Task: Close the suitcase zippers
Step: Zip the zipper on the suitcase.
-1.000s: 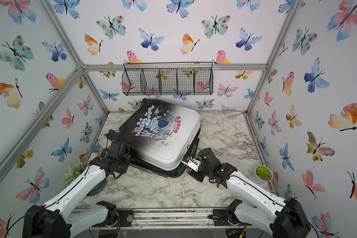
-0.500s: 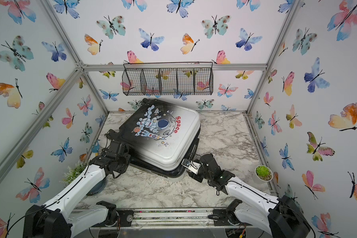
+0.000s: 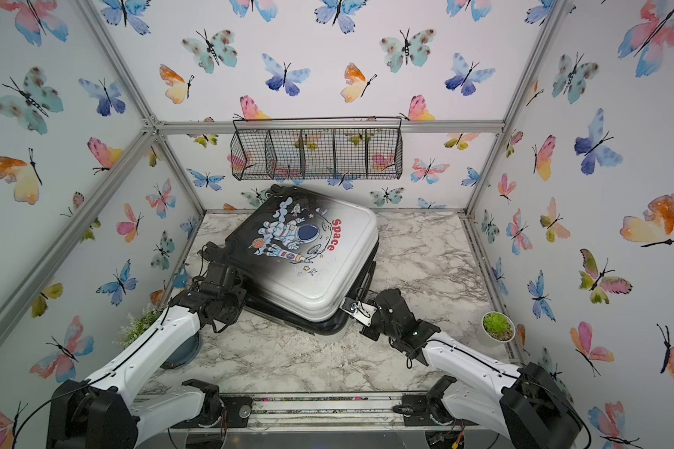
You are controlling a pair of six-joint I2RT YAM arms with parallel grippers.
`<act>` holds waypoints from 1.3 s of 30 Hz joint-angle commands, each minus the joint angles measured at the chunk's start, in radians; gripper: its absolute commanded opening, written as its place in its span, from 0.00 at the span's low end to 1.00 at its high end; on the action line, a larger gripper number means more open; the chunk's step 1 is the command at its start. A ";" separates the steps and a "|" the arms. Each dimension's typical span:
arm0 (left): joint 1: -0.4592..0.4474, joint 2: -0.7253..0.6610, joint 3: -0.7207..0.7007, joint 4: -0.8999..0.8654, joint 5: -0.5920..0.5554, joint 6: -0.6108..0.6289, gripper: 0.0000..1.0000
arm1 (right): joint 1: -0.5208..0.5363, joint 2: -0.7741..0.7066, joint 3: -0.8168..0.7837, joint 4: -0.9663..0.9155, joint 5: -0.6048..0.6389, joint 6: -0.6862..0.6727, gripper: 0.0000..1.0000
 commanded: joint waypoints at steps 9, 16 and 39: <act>0.005 -0.019 0.053 0.152 0.023 0.031 0.00 | 0.005 -0.092 0.071 -0.153 -0.060 0.033 0.03; 0.005 -0.017 0.046 0.159 0.034 0.038 0.00 | 0.006 -0.120 0.105 -0.261 -0.142 0.075 0.03; -0.004 -0.010 0.027 0.167 0.073 0.013 0.00 | 0.047 -0.110 0.208 -0.257 -0.468 0.258 0.03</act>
